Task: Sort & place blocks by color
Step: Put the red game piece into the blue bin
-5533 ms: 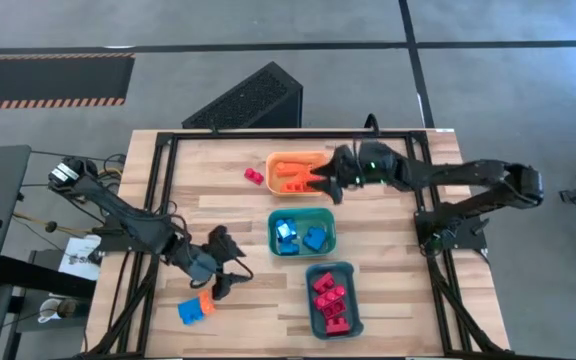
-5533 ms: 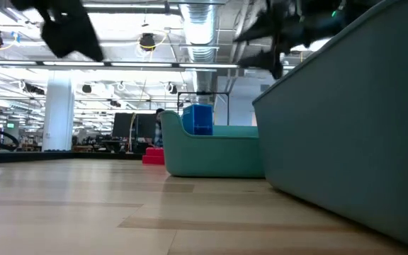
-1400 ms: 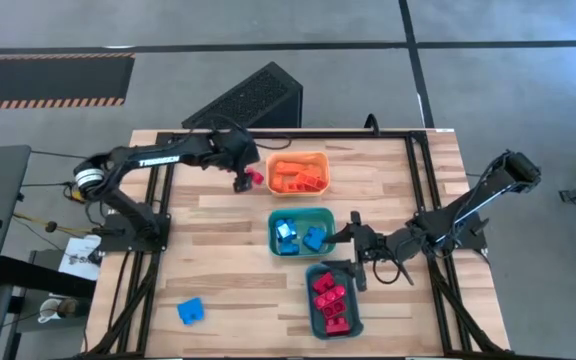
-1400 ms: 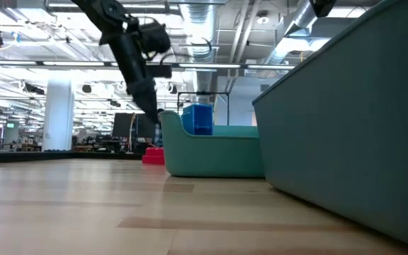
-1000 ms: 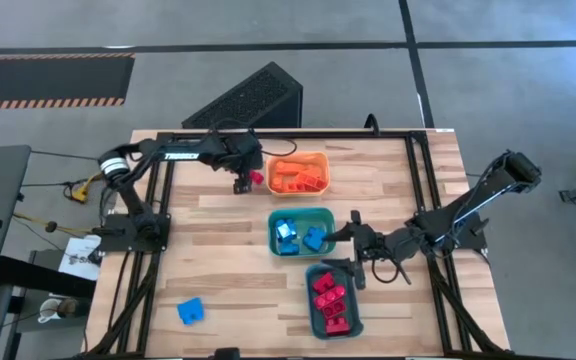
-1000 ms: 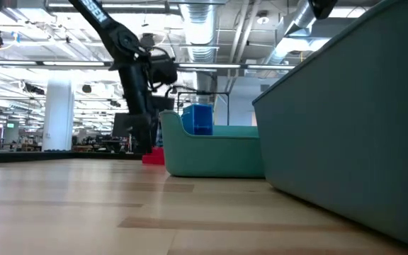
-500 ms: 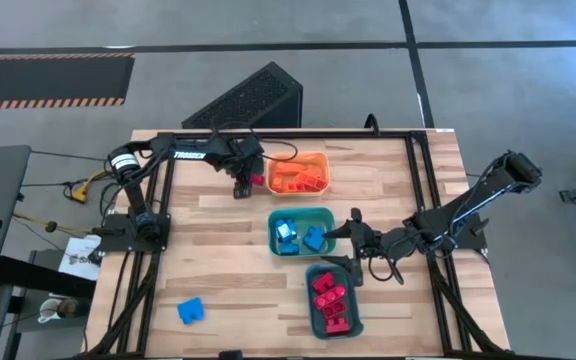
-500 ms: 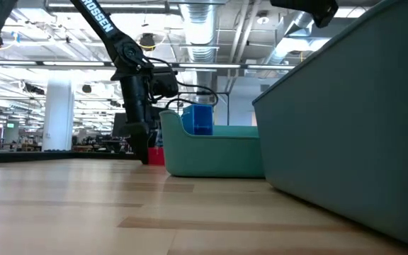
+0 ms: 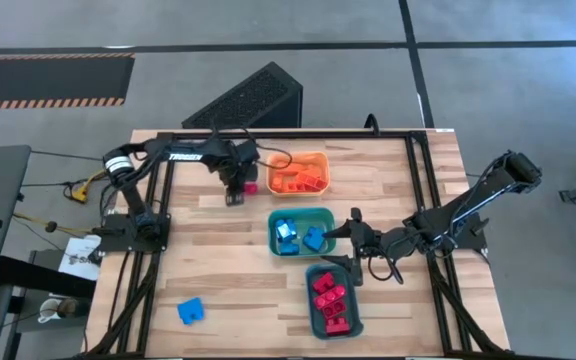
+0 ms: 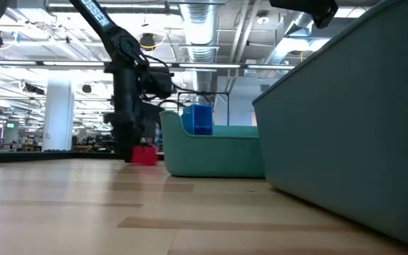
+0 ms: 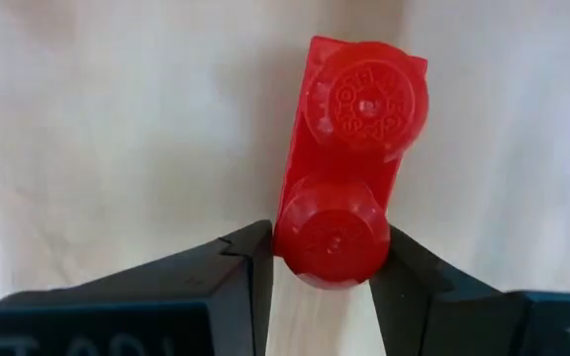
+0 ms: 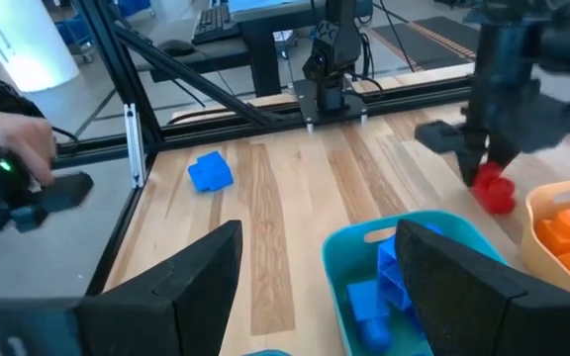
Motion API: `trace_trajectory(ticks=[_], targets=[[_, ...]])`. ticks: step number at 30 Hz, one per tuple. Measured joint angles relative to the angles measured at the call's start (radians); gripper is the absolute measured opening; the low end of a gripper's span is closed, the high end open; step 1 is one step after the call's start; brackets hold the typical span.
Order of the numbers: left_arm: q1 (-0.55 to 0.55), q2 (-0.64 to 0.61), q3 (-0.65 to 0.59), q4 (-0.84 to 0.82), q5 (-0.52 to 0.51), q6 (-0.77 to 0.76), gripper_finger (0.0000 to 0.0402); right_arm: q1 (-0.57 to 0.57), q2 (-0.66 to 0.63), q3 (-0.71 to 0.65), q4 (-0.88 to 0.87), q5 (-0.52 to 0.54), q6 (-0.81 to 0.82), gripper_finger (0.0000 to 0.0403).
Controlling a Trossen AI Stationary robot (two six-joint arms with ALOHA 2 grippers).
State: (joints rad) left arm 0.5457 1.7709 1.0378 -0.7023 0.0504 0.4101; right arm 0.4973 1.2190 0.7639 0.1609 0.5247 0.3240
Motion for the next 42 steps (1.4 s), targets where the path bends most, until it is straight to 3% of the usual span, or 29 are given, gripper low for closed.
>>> trace_trajectory(ticks=[10,14,18,24,31,35,42], targets=[[-0.12,-0.38,-0.048,0.02,-0.006,-0.144,0.0097,-0.002,0.0,0.0,-0.005,0.0,0.025,0.0286],[-0.263,-0.523,-0.104,0.149,-0.009,-0.275,0.0097,-0.01,0.012,0.0,0.007,0.05,0.04,0.0286],[-0.466,-0.597,-0.159,0.382,-0.008,-0.402,0.0097,-0.018,0.072,-0.001,0.077,0.086,-0.071,0.0286],[-0.707,-0.552,-0.177,0.644,-0.124,-0.509,0.0097,-0.038,0.212,0.0,0.371,0.084,-0.25,0.0286],[-0.821,-0.418,-0.179,0.802,-0.211,-0.574,0.0097,-0.057,0.305,0.005,0.615,0.064,-0.333,0.0286],[-0.827,-0.338,-0.178,0.913,-0.216,-0.61,0.0097,-0.063,0.348,0.043,0.615,0.001,-0.333,0.0286],[-0.815,-0.254,-0.178,1.055,-0.166,-0.626,0.0097,-0.069,0.408,0.119,0.515,0.0,-0.295,0.0286]])
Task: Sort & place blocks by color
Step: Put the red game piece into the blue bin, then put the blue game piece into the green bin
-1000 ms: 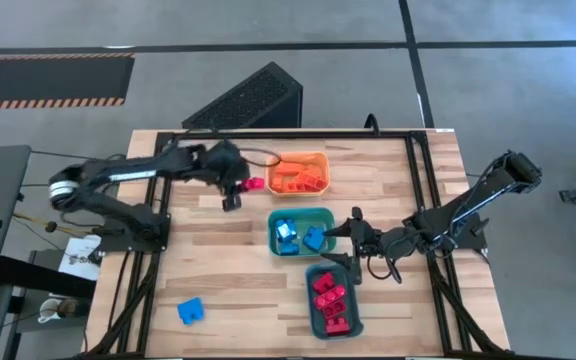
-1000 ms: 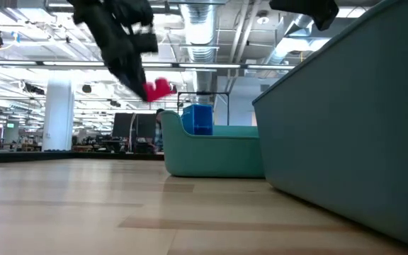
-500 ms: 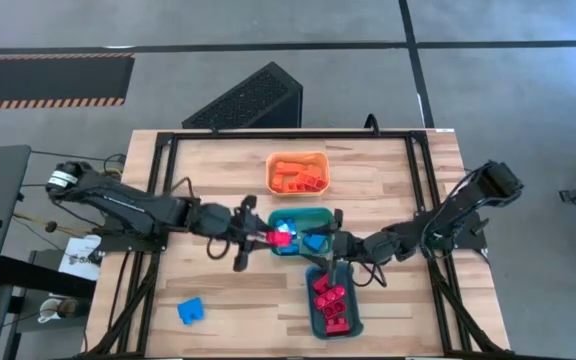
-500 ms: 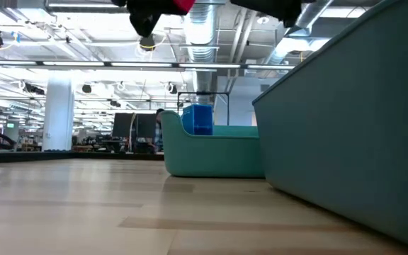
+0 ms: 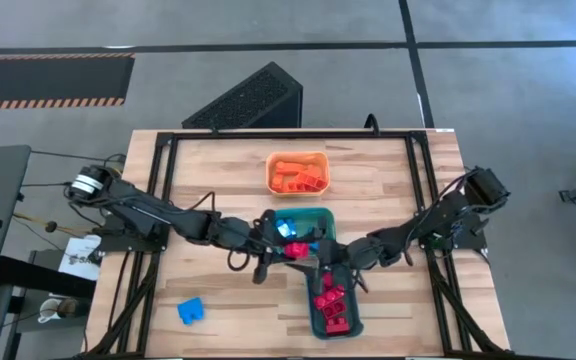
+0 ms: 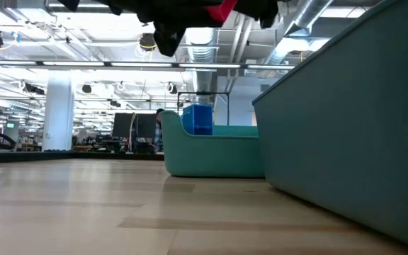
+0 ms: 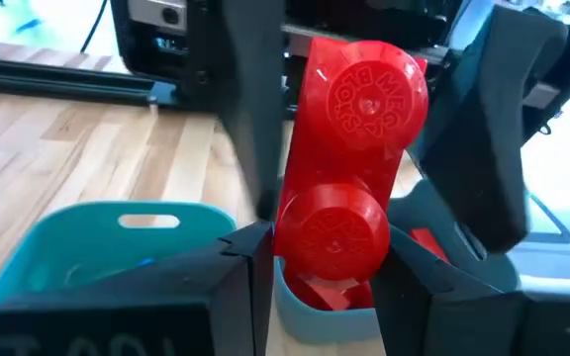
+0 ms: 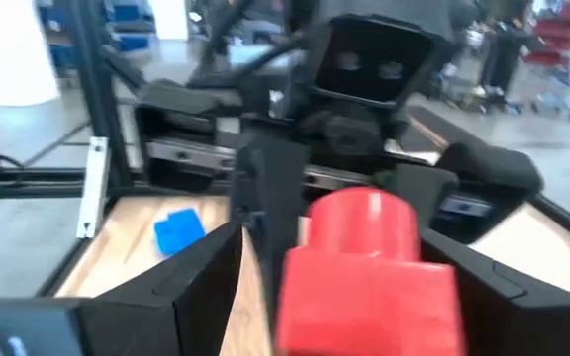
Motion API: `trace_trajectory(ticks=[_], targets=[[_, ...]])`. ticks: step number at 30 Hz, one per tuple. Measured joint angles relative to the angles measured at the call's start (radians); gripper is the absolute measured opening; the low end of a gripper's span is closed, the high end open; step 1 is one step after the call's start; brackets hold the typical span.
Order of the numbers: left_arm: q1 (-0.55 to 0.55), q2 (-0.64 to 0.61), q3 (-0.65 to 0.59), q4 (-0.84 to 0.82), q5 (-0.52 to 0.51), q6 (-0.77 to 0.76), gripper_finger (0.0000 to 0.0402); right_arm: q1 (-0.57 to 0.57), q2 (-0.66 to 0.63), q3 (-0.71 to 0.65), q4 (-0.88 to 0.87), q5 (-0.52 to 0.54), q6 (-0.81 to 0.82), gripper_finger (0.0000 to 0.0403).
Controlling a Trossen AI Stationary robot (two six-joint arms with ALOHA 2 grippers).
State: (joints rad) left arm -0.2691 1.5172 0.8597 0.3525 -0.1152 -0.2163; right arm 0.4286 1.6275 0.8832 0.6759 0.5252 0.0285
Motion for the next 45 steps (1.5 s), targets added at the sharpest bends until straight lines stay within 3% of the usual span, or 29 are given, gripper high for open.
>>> trace_trajectory(ticks=[6,12,15,20,23,25,33,37,45], targets=[[-0.004,0.007,0.0,-0.002,-0.003,0.001,0.0097,-0.013,-0.008,0.017,-0.106,0.049,0.059,0.0251],[-0.005,0.005,0.001,0.002,0.005,-0.005,0.0097,0.0,-0.033,0.015,-0.124,0.049,0.037,0.0133],[-0.004,-0.014,0.027,-0.065,0.006,-0.017,0.0122,0.016,-0.075,0.016,-0.196,0.05,0.03,0.0132],[-0.02,-0.094,0.148,-0.568,-0.065,-0.016,0.0275,0.086,-0.217,0.016,-0.423,0.053,0.123,0.0132],[-0.044,-0.147,0.209,-0.734,-0.142,-0.055,0.0346,0.146,-0.253,0.013,-0.55,-0.016,0.223,0.0132],[-0.065,-0.148,0.229,-0.766,-0.142,-0.1,0.0372,0.188,-0.249,0.016,-0.586,-0.052,0.296,0.0132],[-0.176,-0.155,0.227,-0.851,-0.151,-0.263,0.038,0.311,-0.123,0.016,-0.638,-0.079,0.481,0.0159],[-0.224,-0.156,0.227,-0.875,-0.151,-0.328,0.0374,0.311,-0.06,0.015,-0.647,-0.1,0.588,0.0177],[-0.282,-0.156,0.227,-1.064,-0.088,-0.5,0.0374,0.287,-0.03,0.015,-0.633,-0.188,0.627,0.0243]])
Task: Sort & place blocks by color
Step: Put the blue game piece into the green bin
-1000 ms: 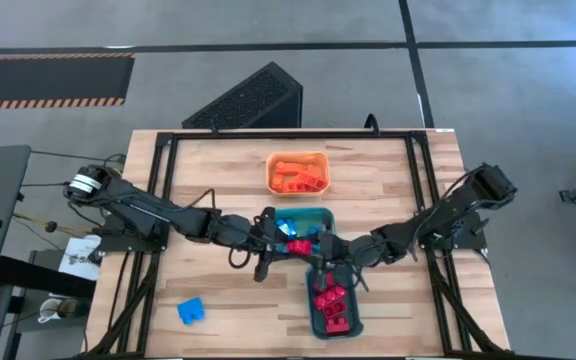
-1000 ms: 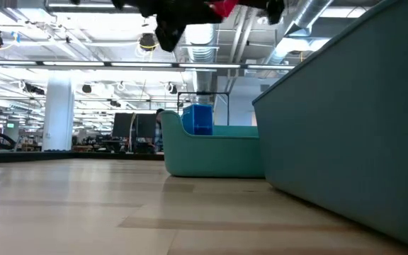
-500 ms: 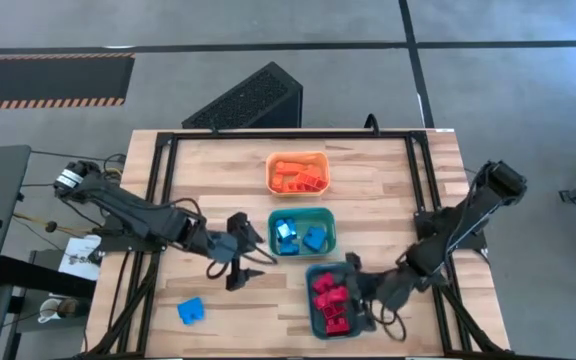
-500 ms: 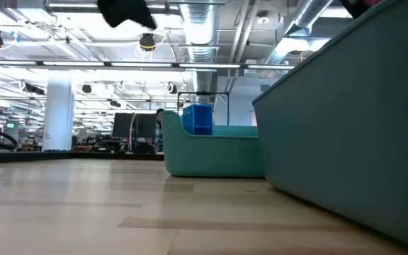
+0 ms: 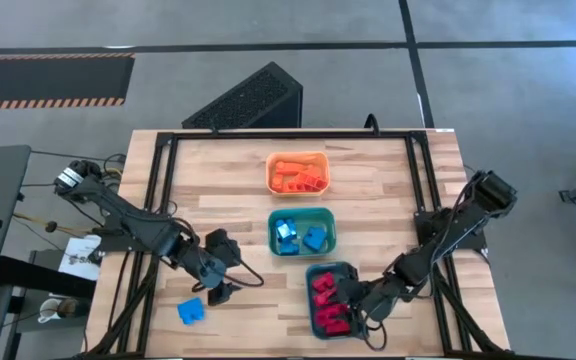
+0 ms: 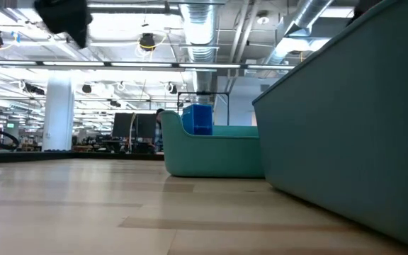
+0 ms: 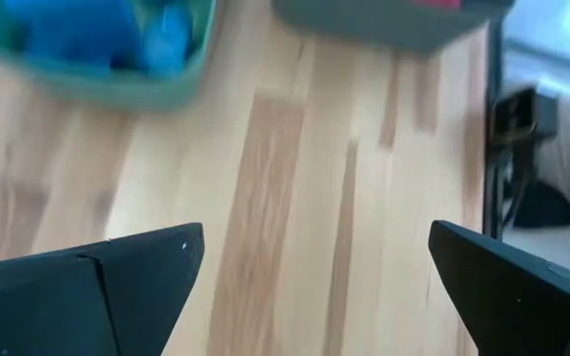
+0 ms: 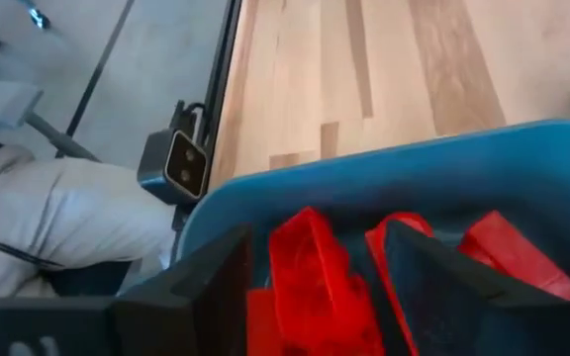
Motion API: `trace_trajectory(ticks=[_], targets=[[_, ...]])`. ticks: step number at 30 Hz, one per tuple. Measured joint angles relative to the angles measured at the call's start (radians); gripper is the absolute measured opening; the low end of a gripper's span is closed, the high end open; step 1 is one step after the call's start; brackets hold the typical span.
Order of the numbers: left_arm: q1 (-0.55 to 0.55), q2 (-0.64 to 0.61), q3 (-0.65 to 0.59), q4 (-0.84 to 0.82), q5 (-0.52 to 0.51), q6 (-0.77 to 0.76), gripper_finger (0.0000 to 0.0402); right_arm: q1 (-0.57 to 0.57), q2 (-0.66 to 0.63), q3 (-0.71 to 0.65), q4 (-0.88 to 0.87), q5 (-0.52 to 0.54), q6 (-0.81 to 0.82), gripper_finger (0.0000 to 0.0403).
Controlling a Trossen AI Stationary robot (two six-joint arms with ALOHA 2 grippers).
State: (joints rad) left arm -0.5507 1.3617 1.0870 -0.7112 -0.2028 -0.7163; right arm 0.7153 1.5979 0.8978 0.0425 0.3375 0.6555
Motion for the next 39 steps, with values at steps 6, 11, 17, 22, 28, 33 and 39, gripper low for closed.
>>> trace_trajectory(ticks=[6,11,17,22,28,33,39], targets=[[-0.039,0.0,0.0,-0.14,0.082,-0.115,0.0374,-0.023,-0.015,0.0,0.017,0.001,-0.001,0.0277],[-0.104,0.0,-0.011,-0.195,0.099,-0.231,0.0374,-0.039,-0.015,0.0,0.08,0.002,-0.04,0.0286],[-0.181,0.0,-0.061,-0.197,0.18,-0.396,0.0374,-0.06,-0.015,0.0,0.198,0.004,-0.124,0.0287],[-0.233,0.0,-0.096,-0.194,0.251,-0.519,0.0374,-0.081,-0.005,0.0,0.278,0.003,-0.228,0.0289],[-0.28,0.01,-0.125,-0.19,0.26,-0.602,0.0374,-0.11,-0.004,0.0,0.322,0.021,-0.239,0.0325],[-0.289,0.063,-0.126,-0.176,0.253,-0.58,0.0374,-0.118,-0.005,0.0,0.365,0.029,-0.246,0.0379],[-0.293,0.165,-0.126,-0.152,0.307,-0.547,0.0374,-0.122,-0.005,0.0,0.362,0.029,-0.246,0.0389]])
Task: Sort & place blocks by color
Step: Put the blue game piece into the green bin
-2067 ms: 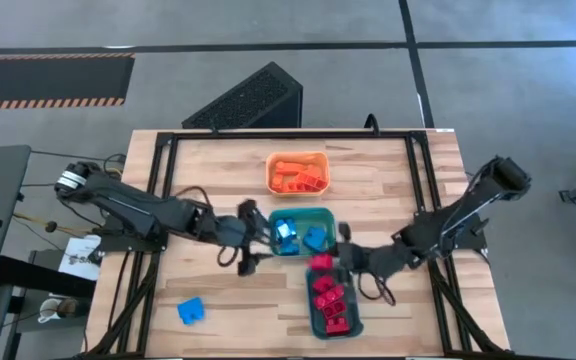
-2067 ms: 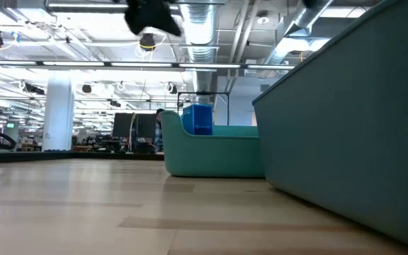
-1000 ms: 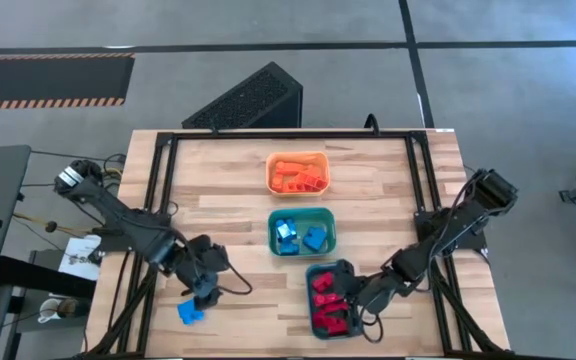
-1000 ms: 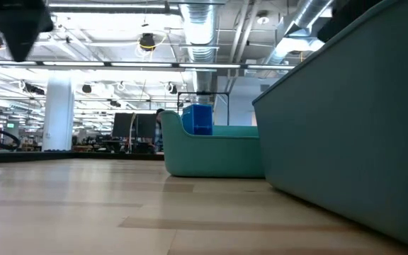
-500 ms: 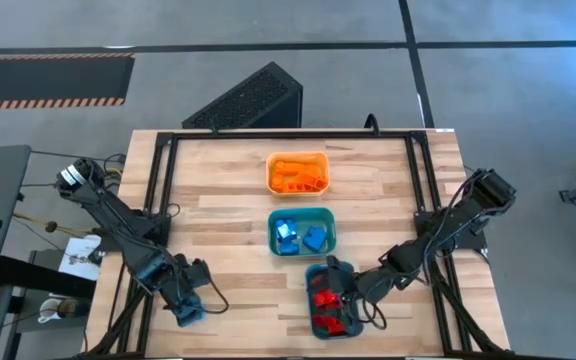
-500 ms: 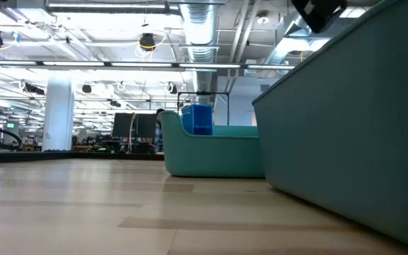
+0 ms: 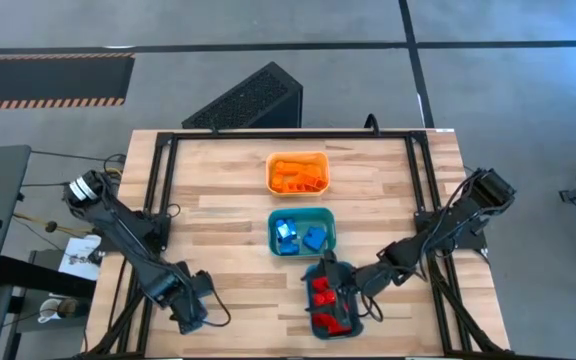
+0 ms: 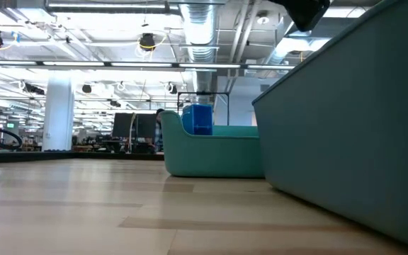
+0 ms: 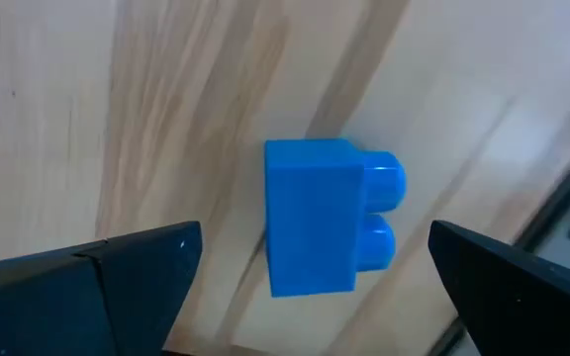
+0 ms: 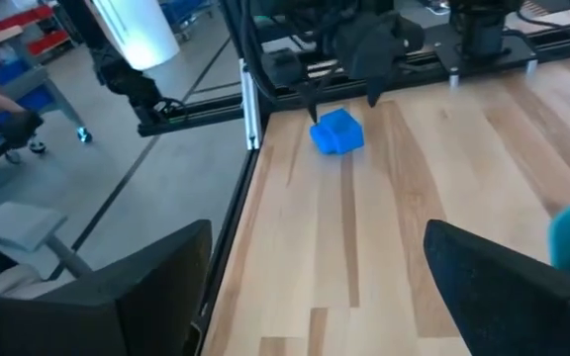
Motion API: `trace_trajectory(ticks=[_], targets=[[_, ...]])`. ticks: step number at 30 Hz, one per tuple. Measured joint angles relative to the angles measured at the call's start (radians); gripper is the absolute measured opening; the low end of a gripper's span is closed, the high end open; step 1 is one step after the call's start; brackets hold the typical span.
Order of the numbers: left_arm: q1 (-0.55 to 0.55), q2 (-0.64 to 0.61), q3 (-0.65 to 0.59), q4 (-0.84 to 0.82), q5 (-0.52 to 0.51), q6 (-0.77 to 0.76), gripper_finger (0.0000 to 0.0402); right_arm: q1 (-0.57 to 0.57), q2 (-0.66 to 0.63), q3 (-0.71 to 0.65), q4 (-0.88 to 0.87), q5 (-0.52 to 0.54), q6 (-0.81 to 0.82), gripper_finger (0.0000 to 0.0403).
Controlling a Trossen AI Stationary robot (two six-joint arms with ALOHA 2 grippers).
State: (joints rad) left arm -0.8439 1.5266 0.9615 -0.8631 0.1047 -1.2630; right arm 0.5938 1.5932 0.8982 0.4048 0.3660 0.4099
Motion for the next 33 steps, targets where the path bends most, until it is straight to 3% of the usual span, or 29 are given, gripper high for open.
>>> trace_trajectory(ticks=[13,21,25,30,33], targets=[[-0.028,0.129,-0.003,0.07,-0.013,0.006,0.0374,0.001,0.0,0.0,-0.007,-0.001,0.034,0.0399],[-0.041,0.146,-0.127,0.208,-0.033,-0.033,0.0363,0.001,0.0,0.0,-0.007,-0.002,0.035,0.0394],[-0.047,0.132,-0.13,0.168,-0.071,-0.022,0.0325,-0.003,0.0,0.0,-0.01,0.0,0.035,0.0394],[-0.041,0.089,-0.138,0.164,-0.092,0.003,0.0226,-0.026,0.0,0.0,-0.036,0.0,0.036,0.0393],[-0.033,0.046,-0.148,0.121,-0.197,0.009,0.0227,-0.04,0.0,0.0,-0.047,0.003,0.044,0.0393]])
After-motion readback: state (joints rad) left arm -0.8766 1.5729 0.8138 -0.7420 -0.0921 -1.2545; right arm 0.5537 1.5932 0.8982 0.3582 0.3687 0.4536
